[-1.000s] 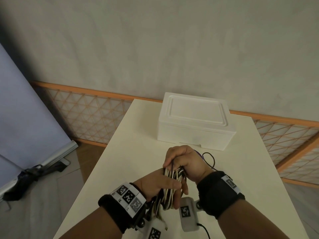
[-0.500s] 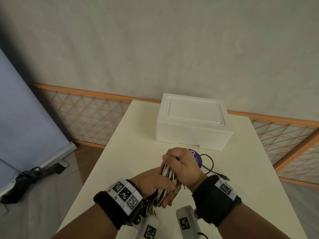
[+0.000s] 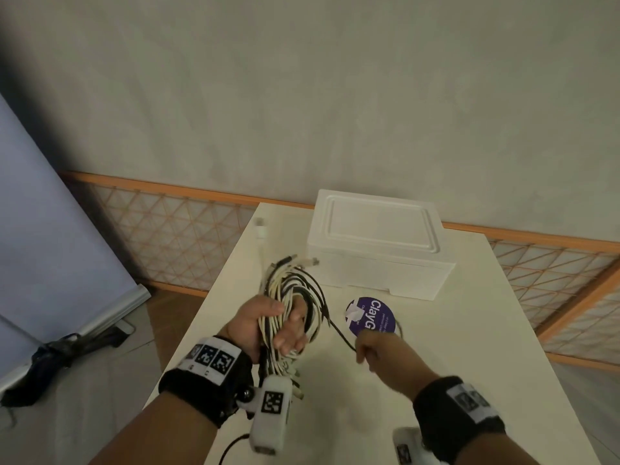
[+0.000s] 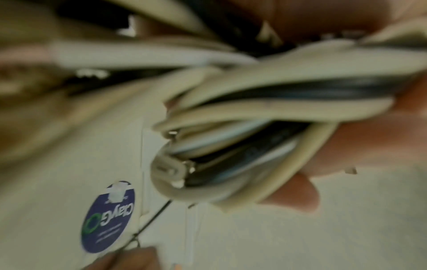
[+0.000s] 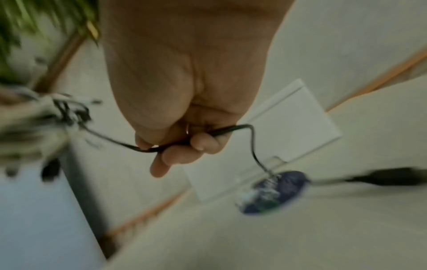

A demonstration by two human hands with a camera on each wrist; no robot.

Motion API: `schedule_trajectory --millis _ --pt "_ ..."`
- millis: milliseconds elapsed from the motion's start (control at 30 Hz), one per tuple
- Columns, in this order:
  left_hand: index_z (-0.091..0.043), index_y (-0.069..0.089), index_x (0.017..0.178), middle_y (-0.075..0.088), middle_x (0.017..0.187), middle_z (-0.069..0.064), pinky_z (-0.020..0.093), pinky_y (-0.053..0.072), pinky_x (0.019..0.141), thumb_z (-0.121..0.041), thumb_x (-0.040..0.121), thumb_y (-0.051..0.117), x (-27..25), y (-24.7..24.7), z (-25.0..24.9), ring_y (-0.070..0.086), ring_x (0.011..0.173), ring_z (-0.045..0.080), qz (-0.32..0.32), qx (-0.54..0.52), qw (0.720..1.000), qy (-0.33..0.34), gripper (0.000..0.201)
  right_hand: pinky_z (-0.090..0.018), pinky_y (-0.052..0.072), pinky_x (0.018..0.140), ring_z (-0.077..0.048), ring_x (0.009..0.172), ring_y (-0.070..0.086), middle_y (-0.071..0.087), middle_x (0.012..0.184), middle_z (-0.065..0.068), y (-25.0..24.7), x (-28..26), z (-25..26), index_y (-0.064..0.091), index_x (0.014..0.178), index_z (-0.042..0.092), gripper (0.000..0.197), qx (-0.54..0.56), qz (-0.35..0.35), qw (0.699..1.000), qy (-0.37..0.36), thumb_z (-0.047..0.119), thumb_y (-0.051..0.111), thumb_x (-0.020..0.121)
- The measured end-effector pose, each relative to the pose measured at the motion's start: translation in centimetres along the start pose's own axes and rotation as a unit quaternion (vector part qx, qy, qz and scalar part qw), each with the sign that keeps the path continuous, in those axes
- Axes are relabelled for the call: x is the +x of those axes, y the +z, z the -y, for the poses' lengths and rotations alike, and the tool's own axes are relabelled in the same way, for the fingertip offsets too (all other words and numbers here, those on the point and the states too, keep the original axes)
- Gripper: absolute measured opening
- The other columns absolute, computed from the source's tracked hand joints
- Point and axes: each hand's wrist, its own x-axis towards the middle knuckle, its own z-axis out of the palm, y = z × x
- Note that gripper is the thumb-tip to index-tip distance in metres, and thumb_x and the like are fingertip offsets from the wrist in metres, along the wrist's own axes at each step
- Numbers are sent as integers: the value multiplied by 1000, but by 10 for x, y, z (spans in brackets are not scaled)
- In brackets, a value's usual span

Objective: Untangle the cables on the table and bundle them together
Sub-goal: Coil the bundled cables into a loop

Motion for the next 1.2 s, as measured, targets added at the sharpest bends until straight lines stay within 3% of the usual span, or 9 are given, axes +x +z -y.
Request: schedule_trajectory --millis 233,367,433,533,600,733,967,1100,1200 --pt "-6 60 72 53 41 6 30 48 58 -28 62 72 2 -13 5 53 39 18 -139 102 984 -38 27 -27 17 116 -2 124 44 53 129 18 20 -19 -38 53 74 42 37 -137 56 989 24 8 43 86" --pt "0 56 70 50 41 11 30 46 56 -22 59 64 6 -8 16 49 38 22 -206 161 962 -84 25 -23 43 87 -16 101 58 64 104 5 -21 -13 14 60 78 19 20 -55 -290 947 -129 0 59 72" --pt "1 56 71 51 43 11 29 46 55 -21 60 63 10 4 20 49 40 23 -230 193 947 -112 25 -31 40 98 -15 115 52 61 119 -2 -34 -16 58 58 93 19 12 -20 -361 901 -241 12 60 82" --pt "-4 56 67 59 48 -3 25 49 50 -15 81 59 19 19 22 57 44 12 -211 282 922 -157 19 -42 22 115 -20 135 39 51 139 -1 -36 -10 95 59 114 24 24 -142 -256 890 -350 35 48 95" --pt "-9 59 58 60 50 1 30 49 56 -23 77 59 20 26 25 57 48 18 -167 318 920 -158 23 -48 18 116 -15 133 40 57 132 4 -37 2 93 63 111 25 41 -159 -170 917 -325 47 30 100" --pt "-11 61 56 56 47 7 29 47 57 -23 59 57 11 38 31 50 42 20 -151 263 945 -123 13 -38 42 90 -11 89 58 66 89 3 -29 16 80 65 93 13 57 64 -143 939 -306 52 24 99" --pt "-1 58 83 62 52 6 28 48 60 -16 76 57 2 19 29 57 46 16 -42 80 993 -70 16 -23 42 99 -8 118 54 59 123 5 -2 17 58 49 133 22 53 377 -81 913 -136 56 34 95" --pt "-6 60 83 62 52 2 31 48 65 -23 78 57 5 16 22 60 49 14 -8 35 999 -8 18 -22 48 83 -4 94 61 66 100 8 2 14 44 58 115 28 25 169 -97 977 -84 17 41 100" --pt "-7 61 76 57 46 3 30 49 63 -26 70 62 14 19 20 57 45 16 -57 -12 998 34 20 -32 51 64 -19 73 64 63 81 -2 11 11 47 62 94 15 16 -87 -73 992 -49 19 46 94"
